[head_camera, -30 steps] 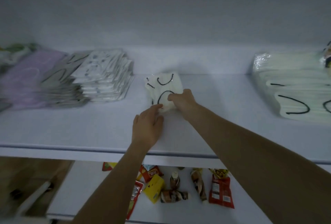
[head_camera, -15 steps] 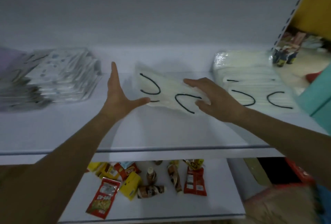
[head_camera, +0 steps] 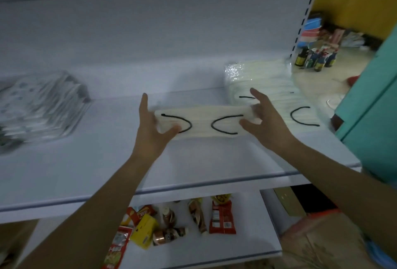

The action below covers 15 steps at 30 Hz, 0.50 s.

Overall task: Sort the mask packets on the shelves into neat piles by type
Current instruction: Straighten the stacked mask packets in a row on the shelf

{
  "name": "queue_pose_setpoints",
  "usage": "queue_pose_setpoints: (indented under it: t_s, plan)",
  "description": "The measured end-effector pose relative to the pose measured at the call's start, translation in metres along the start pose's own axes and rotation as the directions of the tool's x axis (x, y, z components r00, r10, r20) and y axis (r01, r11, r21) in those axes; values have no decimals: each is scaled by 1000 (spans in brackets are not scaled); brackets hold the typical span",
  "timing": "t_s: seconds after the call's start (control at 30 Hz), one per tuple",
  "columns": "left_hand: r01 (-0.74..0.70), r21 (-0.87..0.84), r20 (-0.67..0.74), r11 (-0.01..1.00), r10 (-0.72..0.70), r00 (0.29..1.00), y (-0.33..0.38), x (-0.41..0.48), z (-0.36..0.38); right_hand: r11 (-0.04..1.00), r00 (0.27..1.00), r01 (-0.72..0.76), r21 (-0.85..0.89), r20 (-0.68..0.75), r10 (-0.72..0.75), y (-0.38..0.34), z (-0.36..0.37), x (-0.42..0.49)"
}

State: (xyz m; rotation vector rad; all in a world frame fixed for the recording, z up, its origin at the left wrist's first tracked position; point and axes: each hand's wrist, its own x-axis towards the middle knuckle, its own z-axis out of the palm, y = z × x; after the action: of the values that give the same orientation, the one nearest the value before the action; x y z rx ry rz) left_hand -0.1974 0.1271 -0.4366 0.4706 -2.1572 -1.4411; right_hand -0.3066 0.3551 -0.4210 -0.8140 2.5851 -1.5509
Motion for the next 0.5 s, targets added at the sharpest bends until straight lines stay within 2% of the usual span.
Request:
queue_pose_setpoints:
  t_s: [0.03,0.13,0.27,0.37,0.43,0.5]
  plan:
    - [10,-7,34,1000,-9,999,-3,-3,3,1000,1000,-3,17,-15,3,4,-1,-2]
    - [47,-51,110,998,-41,993,-14,-13,8,982,990,-134,134,66,126,13,2,-11]
    - [-74,78,-53,994,78,996,-10,-16,9,990,998,-64,126,38,59,13,6,-14]
    - [-83,78,-108,994,91,990,-12,-18,-2,986,999,-23,166,48,15,7,7,-15]
    - [-55,35,-118,998,59,991,-9,-23,-7,966,998,-34,257,65,18,3,7,-14]
    - [-24,-60,-104,998,18,994,3,-28,-1,903,996,-86,422,36,78,-4,-1,-8]
